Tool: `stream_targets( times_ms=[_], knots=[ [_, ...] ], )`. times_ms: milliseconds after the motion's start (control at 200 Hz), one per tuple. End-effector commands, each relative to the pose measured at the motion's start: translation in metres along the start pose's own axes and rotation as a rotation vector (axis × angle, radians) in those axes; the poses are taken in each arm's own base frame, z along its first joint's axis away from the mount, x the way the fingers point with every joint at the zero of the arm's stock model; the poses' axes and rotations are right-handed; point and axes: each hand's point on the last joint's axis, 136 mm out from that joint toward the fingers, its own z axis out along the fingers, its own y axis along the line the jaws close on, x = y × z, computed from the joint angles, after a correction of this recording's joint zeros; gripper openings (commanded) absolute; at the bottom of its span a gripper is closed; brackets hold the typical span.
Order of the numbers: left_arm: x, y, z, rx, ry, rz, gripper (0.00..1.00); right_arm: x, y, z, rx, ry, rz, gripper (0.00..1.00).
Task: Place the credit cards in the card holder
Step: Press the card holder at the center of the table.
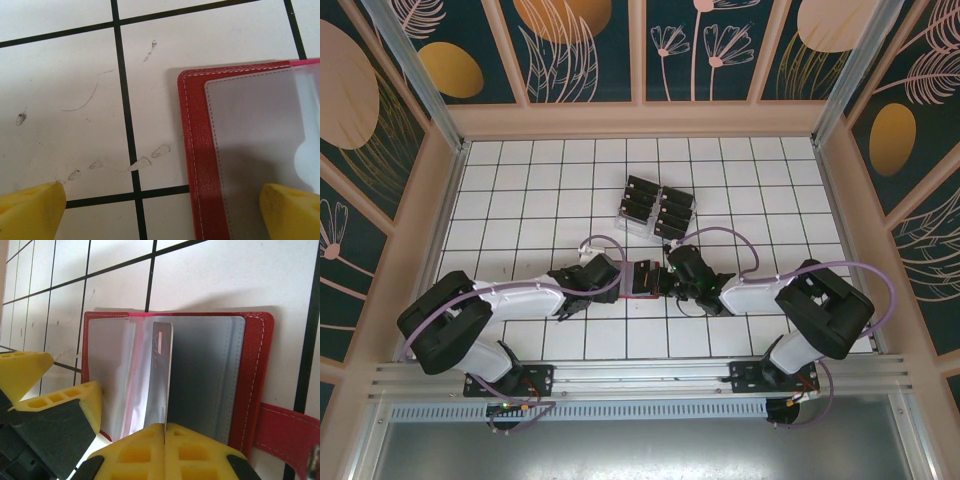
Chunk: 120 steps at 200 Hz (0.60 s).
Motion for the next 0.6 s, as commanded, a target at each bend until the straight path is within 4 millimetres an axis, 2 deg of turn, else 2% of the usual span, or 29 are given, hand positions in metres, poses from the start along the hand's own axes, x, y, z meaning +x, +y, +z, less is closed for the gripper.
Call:
stream_targets(
  times_ms=[0,235,596],
  knots=[
    [0.006,0.014,0.002,-0.082,0.018,0.021,0.99,0.009,-0.022,0.002,0.065,0.018,0.001,0.0],
    [0.014,0.019,0.004,-0.098,0.036,0.003,0.99,0.009,-0.023,0.001,0.062,0.02,0.003,0.0],
    [-0.001,0.016,-0.009,-0.063,-0.013,-0.038,0.99,-0.001,-0.01,-0.002,0.021,0.007,0.0,0.0]
  ],
)
